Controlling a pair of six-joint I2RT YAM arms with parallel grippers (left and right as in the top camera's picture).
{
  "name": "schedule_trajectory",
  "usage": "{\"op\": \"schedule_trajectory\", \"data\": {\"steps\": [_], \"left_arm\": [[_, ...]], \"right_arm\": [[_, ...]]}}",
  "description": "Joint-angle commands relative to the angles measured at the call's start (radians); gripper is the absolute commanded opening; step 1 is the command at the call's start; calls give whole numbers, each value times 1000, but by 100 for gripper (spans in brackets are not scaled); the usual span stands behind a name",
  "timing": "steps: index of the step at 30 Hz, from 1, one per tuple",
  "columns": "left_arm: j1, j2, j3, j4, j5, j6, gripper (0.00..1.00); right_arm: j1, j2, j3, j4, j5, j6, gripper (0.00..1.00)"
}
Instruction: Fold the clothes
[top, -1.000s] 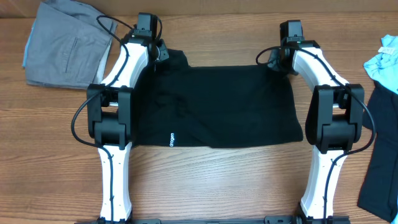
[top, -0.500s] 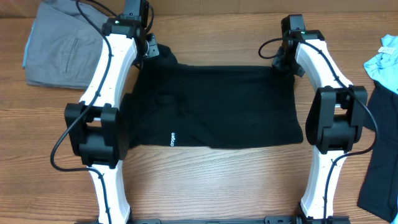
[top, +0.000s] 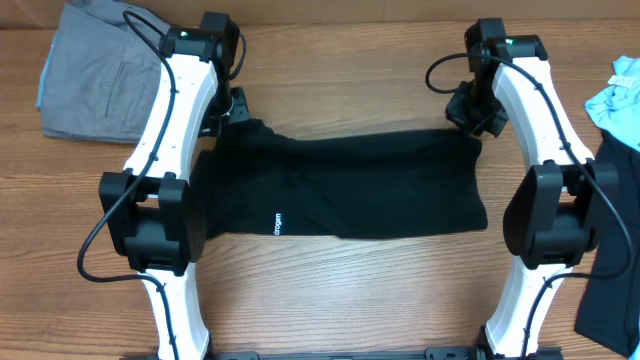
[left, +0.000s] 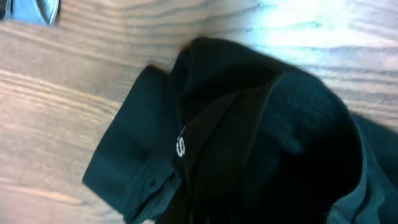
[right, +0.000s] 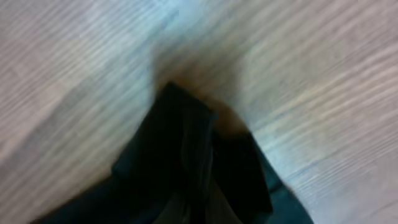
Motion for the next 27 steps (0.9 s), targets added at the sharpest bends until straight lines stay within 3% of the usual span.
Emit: {"op": "schedule_trajectory", "data": {"steps": [1,10,20,21,22,23,24,25,26,27], "left_arm": [[2,-35,-22,-35,-29,15,4],[2,-35,-224,5,-29,15,4],[2,-35,-244,-60,-55,19,4],[2,-35,-245,-68,-55,20,4],[2,-35,-245,-77,-55,24,22],[2,-35,-245,-84,-55,29,39],[2,-35,-245,-106,-55,43,50],[2,-35,-245,-116,-55,45,70],[2,-35,-245,-126,-55,45,95],[2,-35,-245,-130,-55,45,100]], "right_arm": [[-5,-31,21,-55,-26,9,4],[4,-31,19,-220,-26,5,4],[34,-31,14,-335,4,1,4],[35,-31,11,-340,5,1,11],[35,-31,2,-343,5,1,34],[35,-31,-5,-344,5,0,50],[35,-31,-32,-344,4,0,82],[35,-31,-53,-344,4,0,100],[35,-31,-68,-343,5,0,100],[35,-31,-76,-341,5,0,100]]}}
